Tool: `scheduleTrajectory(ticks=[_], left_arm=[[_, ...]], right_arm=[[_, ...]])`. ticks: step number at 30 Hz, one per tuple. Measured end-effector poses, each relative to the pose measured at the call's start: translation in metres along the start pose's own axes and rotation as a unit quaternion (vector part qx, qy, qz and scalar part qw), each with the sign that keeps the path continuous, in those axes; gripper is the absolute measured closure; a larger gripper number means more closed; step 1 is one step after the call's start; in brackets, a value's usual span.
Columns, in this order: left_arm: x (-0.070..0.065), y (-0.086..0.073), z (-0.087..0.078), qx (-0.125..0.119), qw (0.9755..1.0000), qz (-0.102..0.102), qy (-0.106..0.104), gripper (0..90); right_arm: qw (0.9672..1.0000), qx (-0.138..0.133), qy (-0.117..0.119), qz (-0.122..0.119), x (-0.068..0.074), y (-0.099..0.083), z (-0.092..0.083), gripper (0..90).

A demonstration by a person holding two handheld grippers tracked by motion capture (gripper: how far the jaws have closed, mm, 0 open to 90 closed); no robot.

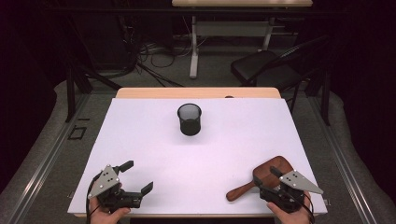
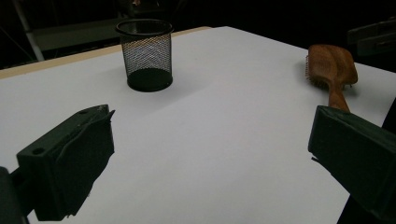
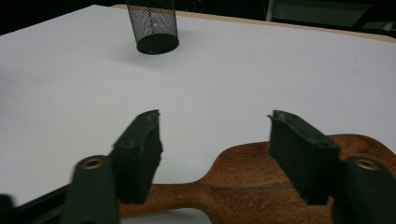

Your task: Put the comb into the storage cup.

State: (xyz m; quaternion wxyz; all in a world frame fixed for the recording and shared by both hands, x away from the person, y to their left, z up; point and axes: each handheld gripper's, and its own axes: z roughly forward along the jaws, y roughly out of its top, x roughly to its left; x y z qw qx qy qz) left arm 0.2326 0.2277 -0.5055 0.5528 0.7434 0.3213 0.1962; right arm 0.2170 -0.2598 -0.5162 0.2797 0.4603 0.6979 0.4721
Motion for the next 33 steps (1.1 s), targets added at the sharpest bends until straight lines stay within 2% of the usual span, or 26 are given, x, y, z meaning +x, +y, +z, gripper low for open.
scheduleTrajectory(ticks=[2,6,9,11,12,14,15,16,17,18,19,20,21,23,24,25,26,27,29,33], left_arm=[[0.001,0.000,-0.001,0.001,1.0000,-0.008,-0.001,0.3],[0.003,0.000,-0.001,0.003,0.9999,-0.017,0.000,0.3],[0.004,0.001,-0.002,0.001,0.9997,-0.023,-0.002,0.3],[0.004,0.001,-0.002,-0.001,0.9997,-0.025,-0.005,0.3],[0.004,0.001,-0.002,-0.002,0.9996,-0.026,-0.006,0.3],[0.004,0.001,-0.002,-0.001,0.9997,-0.025,-0.005,0.3],[0.004,0.001,-0.001,0.000,0.9997,-0.025,-0.003,0.3],[0.004,0.001,-0.001,0.001,0.9997,-0.023,-0.005,0.3],[0.004,0.000,-0.001,0.003,0.9998,-0.020,-0.006,0.3],[0.004,0.000,-0.001,0.003,0.9998,-0.021,-0.006,0.3],[0.004,0.000,-0.001,0.003,0.9998,-0.021,-0.006,0.3],[0.004,0.000,-0.001,0.003,0.9997,-0.021,-0.006,0.3],[0.004,0.000,-0.001,0.003,0.9997,-0.022,-0.007,0.3],[0.004,0.000,-0.001,0.005,0.9997,-0.022,-0.004,0.3],[0.004,0.000,-0.001,0.006,0.9997,-0.021,-0.003,0.3],[0.004,0.000,-0.001,0.006,0.9997,-0.022,-0.002,0.3],[0.004,0.000,-0.001,0.007,0.9997,-0.022,-0.001,0.3],[0.004,0.000,-0.001,0.007,0.9998,-0.021,0.000,0.3],[0.004,-0.001,-0.001,0.007,0.9998,-0.020,0.000,0.3],[0.004,-0.001,-0.001,0.005,0.9998,-0.018,0.001,0.3]], right_arm=[[1.0000,0.004,0.005,-0.002,0.004,0.001,0.002,44.2],[0.9997,0.016,0.020,-0.003,0.013,0.005,0.010,47.5],[0.9997,0.014,0.021,-0.001,0.018,0.007,0.014,48.9],[0.9995,0.023,0.024,0.001,0.021,0.010,0.018,51.7],[0.9993,0.031,0.019,0.002,0.024,0.013,0.023,56.8],[0.9991,0.037,0.019,0.001,0.025,0.014,0.026,58.9],[0.9989,0.045,0.011,-0.003,0.027,0.016,0.028,62.5],[0.9982,0.057,0.021,-0.003,0.028,0.018,0.034,74.3],[0.9976,0.065,0.025,-0.001,0.029,0.018,0.037,80.4],[0.9972,0.070,0.026,-0.006,0.030,0.018,0.040,85.6],[0.9972,0.070,0.026,-0.006,0.030,0.018,0.040,85.6],[0.9963,0.081,0.028,-0.011,0.031,0.017,0.043,90.0],[0.9942,0.100,0.037,-0.013,0.032,0.015,0.050,90.0],[0.9931,0.109,0.039,-0.016,0.033,0.013,0.053,90.0],[0.9902,0.131,0.043,-0.023,0.036,0.010,0.059,90.0],[0.9902,0.131,0.043,-0.023,0.036,0.010,0.059,90.0],[0.9872,0.150,0.046,-0.028,0.037,0.007,0.063,90.0],[0.9872,0.150,0.046,-0.028,0.037,0.007,0.063,90.0],[0.9843,0.168,0.048,-0.028,0.038,0.003,0.067,90.0],[0.9812,0.184,0.048,-0.031,0.038,0.001,0.069,90.0]])
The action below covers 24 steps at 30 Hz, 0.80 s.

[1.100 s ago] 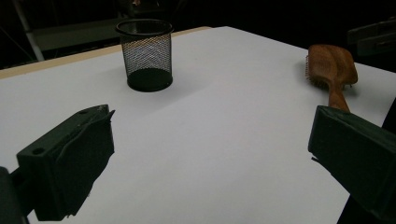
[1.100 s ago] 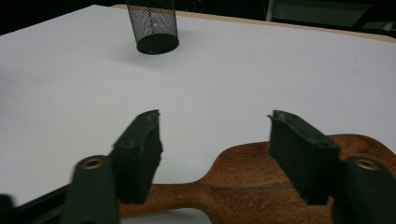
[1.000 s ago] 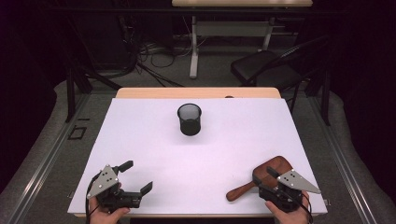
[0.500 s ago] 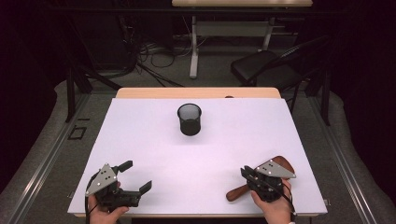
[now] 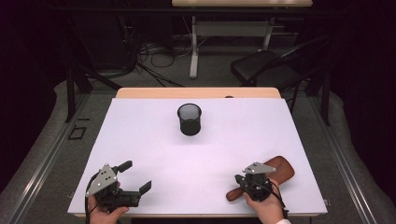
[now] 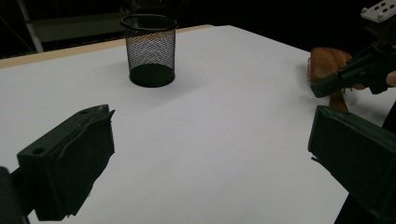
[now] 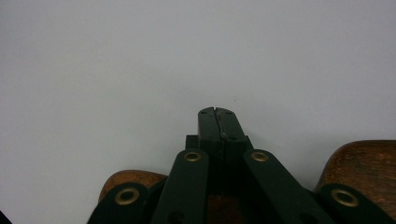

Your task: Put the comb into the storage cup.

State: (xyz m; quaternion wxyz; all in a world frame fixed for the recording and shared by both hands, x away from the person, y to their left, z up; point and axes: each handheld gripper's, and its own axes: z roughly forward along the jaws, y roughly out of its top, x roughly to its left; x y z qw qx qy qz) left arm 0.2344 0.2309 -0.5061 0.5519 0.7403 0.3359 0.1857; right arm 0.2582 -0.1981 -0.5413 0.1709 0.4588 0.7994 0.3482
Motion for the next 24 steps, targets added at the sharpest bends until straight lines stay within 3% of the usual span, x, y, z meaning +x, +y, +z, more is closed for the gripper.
scheduleTrajectory(ticks=[10,24], left_arm=[[0.000,-0.001,0.001,0.001,1.0000,0.004,0.004,0.3],[0.000,-0.001,0.000,0.002,0.9999,0.007,0.008,0.3]], right_arm=[[0.9997,0.026,0.000,-0.002,0.000,-0.006,0.000,90.0],[0.9993,0.037,0.002,-0.002,-0.002,-0.013,-0.010,90.0]])
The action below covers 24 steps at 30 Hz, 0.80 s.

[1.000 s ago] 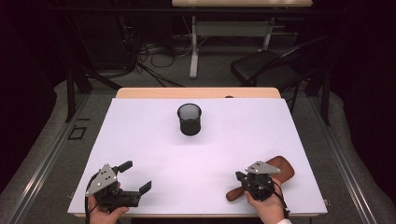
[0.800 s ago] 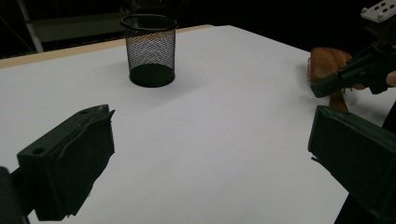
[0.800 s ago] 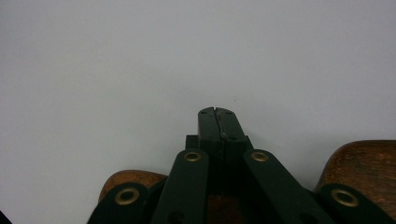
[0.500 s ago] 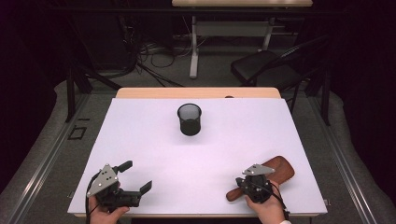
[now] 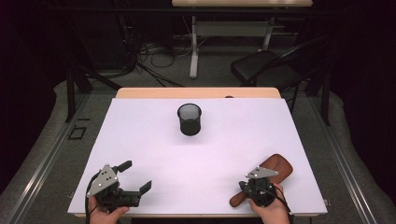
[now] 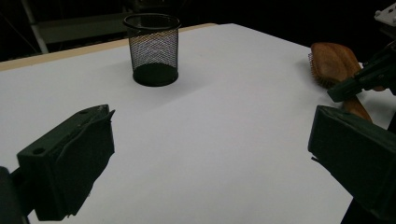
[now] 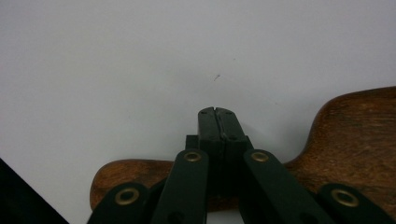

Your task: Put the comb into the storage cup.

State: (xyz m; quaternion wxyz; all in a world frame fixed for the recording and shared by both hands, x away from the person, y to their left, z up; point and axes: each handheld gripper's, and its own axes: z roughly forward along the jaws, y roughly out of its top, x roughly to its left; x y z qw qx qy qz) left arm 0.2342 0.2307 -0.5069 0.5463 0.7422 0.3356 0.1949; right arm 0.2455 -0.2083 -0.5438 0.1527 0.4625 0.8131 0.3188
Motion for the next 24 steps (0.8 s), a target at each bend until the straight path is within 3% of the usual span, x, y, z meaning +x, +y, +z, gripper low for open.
scheduleTrajectory(ticks=[12,24], left_arm=[[0.000,0.000,0.000,0.002,1.0000,0.001,0.001,0.4],[-0.001,0.000,0.001,0.002,1.0000,0.001,-0.001,0.4]], right_arm=[[1.0000,0.007,-0.005,0.001,-0.001,-0.013,-0.012,90.0],[0.9997,0.003,-0.007,0.024,-0.012,-0.029,-0.026,90.0]])
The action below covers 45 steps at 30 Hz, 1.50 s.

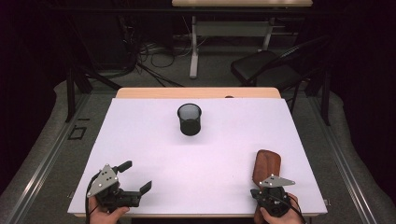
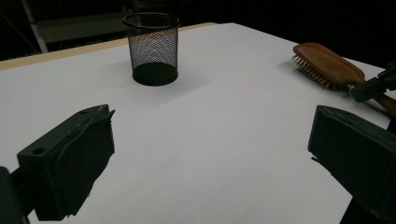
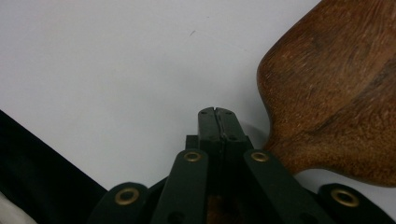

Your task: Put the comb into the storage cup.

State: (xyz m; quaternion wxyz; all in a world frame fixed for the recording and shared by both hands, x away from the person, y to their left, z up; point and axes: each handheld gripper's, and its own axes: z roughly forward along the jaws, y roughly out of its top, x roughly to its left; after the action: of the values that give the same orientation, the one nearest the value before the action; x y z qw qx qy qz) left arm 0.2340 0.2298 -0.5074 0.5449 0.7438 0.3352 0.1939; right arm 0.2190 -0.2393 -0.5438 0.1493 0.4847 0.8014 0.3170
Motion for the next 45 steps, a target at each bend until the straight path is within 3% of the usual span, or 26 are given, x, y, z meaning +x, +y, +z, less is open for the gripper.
scheduleTrajectory(ticks=[19,27,34,45], left_arm=[[0.001,0.000,0.002,0.001,1.0000,0.000,-0.001,0.4],[0.004,0.002,0.011,0.002,1.0000,-0.002,-0.009,0.4],[0.006,0.007,0.024,0.004,0.9996,0.004,-0.029,0.4],[0.007,0.010,0.033,0.001,0.9992,0.005,-0.040,0.4]], right_arm=[[0.9998,-0.012,-0.008,0.011,-0.014,-0.010,-0.016,90.0],[0.9996,-0.012,-0.016,0.018,-0.019,-0.017,-0.022,90.0],[0.9986,-0.009,-0.036,0.037,-0.027,-0.028,-0.028,90.0],[0.9947,-0.014,-0.071,0.073,-0.043,-0.039,-0.037,90.0]])
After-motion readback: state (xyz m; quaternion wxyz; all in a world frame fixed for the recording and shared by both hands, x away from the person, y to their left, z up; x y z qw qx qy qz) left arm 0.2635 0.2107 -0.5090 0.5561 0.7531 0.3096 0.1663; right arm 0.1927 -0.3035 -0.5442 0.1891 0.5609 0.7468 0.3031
